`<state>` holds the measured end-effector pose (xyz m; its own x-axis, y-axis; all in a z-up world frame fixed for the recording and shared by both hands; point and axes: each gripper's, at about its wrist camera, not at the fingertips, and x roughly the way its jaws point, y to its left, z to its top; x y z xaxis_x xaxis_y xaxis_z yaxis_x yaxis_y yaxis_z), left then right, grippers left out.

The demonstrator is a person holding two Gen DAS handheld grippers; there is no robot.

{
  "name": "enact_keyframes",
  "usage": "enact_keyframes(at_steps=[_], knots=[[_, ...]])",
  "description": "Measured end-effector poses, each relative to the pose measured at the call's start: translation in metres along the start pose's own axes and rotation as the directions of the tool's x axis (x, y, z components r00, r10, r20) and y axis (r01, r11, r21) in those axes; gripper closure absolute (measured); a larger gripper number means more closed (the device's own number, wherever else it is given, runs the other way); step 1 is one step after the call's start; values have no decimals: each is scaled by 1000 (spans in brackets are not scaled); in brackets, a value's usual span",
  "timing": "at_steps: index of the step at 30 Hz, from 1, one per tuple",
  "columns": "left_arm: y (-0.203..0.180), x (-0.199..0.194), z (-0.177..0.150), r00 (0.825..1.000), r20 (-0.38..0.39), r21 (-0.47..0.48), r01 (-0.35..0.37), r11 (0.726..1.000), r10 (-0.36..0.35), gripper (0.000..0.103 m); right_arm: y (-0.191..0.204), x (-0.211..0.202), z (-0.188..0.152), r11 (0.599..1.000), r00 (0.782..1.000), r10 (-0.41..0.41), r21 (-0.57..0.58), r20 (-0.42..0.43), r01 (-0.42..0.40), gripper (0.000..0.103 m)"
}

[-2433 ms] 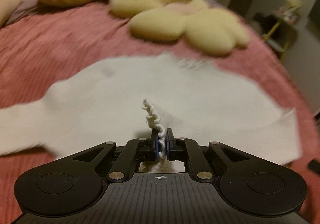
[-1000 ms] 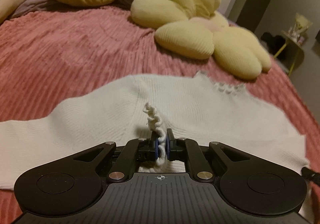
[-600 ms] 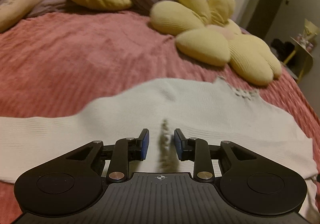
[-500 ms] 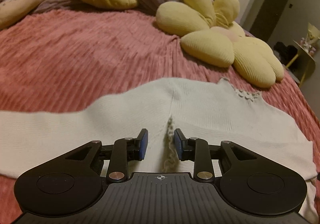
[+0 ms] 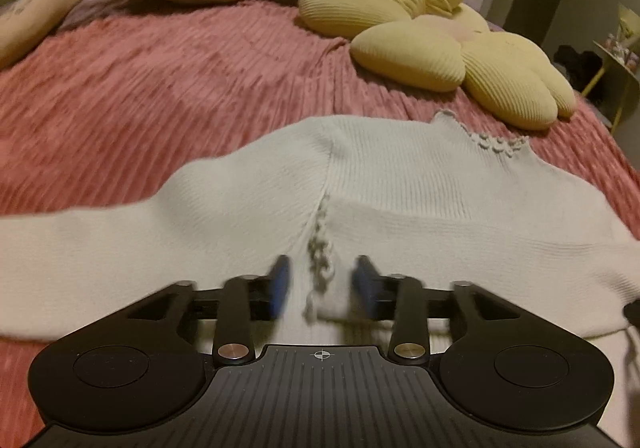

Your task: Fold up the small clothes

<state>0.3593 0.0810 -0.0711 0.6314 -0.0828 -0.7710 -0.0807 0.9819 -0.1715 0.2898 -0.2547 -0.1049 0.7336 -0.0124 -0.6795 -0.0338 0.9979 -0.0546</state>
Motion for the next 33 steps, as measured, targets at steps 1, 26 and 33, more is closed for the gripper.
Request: enact_keyframes(at_steps=[1,26,33], knots=[[2,-5,-2,1000,-2,-6,21,1000,-21,38,0,-3,1,1000,1000,-1,3,-2,1,87],[252,-93,-64,978,144,-642,-23,766,150,24,44,-90,-66,994,997,76,86,-34,-73,50],[329,-95,-77,954,234,-827,96,553,184,52,48,-88,-66,995,997,64,81,-38,-61,45]])
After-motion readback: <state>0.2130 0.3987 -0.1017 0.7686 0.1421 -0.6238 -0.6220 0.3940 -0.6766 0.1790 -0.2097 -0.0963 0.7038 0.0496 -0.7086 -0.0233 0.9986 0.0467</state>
